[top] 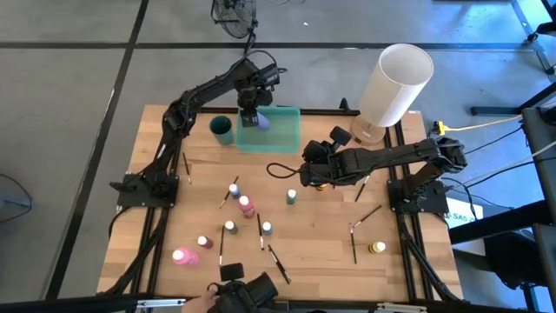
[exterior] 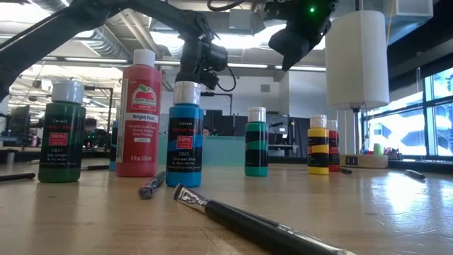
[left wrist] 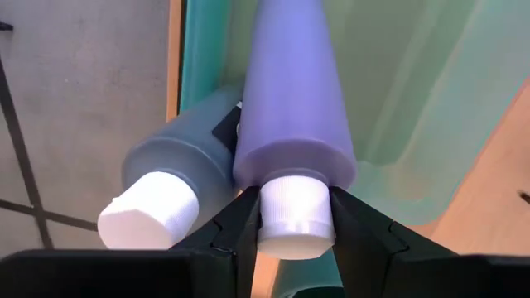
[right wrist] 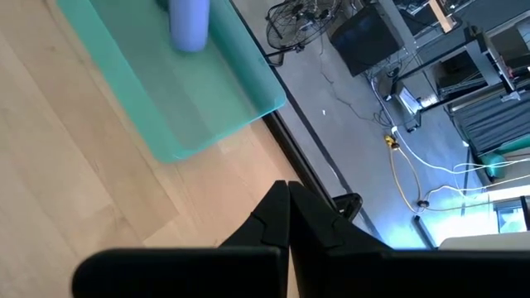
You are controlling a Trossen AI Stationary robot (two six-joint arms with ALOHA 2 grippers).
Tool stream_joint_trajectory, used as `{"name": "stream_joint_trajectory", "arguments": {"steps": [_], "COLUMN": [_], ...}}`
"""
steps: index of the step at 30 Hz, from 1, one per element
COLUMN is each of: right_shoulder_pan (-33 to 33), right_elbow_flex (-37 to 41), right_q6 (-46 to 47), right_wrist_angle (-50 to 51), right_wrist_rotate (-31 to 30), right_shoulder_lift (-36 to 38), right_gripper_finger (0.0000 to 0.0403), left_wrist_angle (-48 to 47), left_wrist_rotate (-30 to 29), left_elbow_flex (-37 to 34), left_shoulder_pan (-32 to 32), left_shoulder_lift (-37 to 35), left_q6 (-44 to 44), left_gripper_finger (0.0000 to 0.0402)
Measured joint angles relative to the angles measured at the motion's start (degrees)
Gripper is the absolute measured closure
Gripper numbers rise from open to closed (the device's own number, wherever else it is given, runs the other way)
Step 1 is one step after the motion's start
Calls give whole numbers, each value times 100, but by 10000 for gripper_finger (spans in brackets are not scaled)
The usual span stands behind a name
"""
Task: Pick & Place Paint Supplies
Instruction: Put the big violet paint bottle into the green bin
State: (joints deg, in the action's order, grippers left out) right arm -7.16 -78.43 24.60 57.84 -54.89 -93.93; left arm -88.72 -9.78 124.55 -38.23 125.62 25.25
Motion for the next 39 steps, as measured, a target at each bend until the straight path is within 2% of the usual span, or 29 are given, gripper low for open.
{"name": "stream_joint_trajectory", "arguments": {"steps": [6,11,15,23,29,33,39], "right_shoulder_pan": [0,0,0,0,0,5,24], "right_elbow_flex": [0,0,0,0,0,0,0], "right_q6": [-2,-2,-2,-2,-2,-2,-4], "right_wrist_angle": [0,0,0,19,22,20,-93], "right_wrist_rotate": [-11,-10,-9,-7,11,9,10], "right_shoulder_lift": [0,0,0,0,0,0,0], "right_gripper_finger": [402,402,402,402,402,402,402], "left_wrist_angle": [-128,-132,-134,-131,-133,-155,-127], "left_wrist_rotate": [-147,182,60,199,380,443,325], "left_elbow_flex": [2,2,2,-126,-905,-1540,-1765], "left_shoulder_pan": [227,409,538,444,310,230,196], "left_shoulder_lift": [-56,-354,-625,-999,-1458,-1958,-2197], "left_q6": [-89,-217,-312,-589,-608,-258,-109], "left_gripper_finger": [283,283,283,283,282,282,282]}}
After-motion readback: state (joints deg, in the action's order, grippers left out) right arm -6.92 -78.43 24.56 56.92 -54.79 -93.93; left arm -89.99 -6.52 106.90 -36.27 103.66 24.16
